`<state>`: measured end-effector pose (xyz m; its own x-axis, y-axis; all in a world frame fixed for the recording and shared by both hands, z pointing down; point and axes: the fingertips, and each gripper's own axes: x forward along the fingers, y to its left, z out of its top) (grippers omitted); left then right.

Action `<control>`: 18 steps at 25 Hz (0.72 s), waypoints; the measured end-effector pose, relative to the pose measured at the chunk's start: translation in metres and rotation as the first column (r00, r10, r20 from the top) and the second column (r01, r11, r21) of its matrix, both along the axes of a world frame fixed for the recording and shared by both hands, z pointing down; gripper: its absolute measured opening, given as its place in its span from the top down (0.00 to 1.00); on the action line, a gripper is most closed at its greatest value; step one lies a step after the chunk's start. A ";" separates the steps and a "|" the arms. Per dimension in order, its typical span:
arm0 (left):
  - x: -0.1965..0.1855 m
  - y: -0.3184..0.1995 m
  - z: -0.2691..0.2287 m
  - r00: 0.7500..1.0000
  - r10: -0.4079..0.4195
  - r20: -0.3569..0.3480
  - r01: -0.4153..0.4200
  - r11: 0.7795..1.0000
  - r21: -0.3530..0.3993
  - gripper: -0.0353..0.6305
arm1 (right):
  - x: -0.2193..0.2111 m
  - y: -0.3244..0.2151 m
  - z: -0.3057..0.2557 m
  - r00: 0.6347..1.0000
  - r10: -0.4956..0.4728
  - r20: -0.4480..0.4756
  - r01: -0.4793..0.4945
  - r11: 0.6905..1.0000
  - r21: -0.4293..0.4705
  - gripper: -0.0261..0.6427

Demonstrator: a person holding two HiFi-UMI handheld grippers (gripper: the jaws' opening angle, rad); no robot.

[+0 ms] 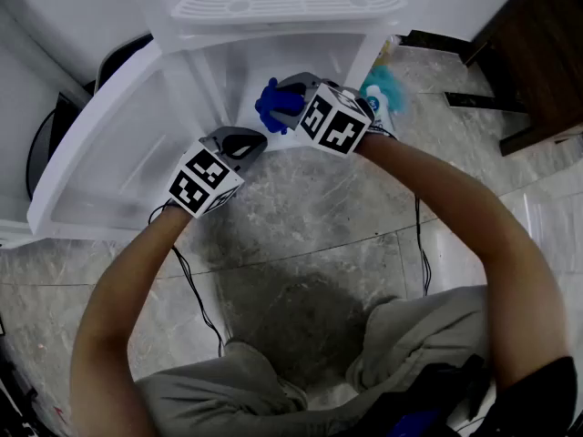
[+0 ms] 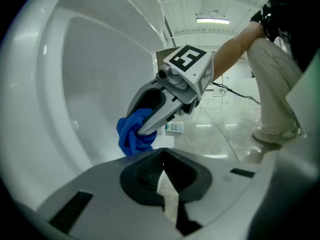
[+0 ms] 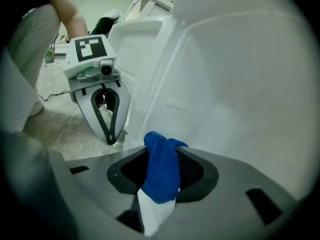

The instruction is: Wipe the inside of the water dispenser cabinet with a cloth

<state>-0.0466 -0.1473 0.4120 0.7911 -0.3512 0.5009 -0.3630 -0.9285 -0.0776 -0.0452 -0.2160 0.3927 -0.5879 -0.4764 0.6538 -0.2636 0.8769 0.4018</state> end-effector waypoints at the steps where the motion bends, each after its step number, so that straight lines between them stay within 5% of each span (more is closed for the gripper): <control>1: -0.002 -0.001 0.003 1.000 -0.005 -0.007 0.005 1.000 -0.012 0.94 | -0.008 -0.008 0.004 1.000 -0.007 -0.028 0.008 1.000 0.022 0.78; 6: -0.014 -0.006 0.020 0.999 -0.021 -0.030 0.019 0.998 -0.058 0.94 | -0.038 -0.054 0.027 0.990 0.010 -0.137 0.001 0.996 0.085 0.78; 10: -0.027 -0.008 0.029 0.999 -0.031 -0.033 0.028 0.996 -0.081 0.94 | -0.057 -0.081 0.053 0.987 0.026 -0.161 -0.018 0.999 0.049 0.78; 18: -0.050 -0.011 0.040 0.983 -0.161 -0.091 0.145 0.976 -0.162 0.94 | -0.069 -0.132 0.076 0.970 0.125 -0.210 -0.098 0.986 0.137 0.78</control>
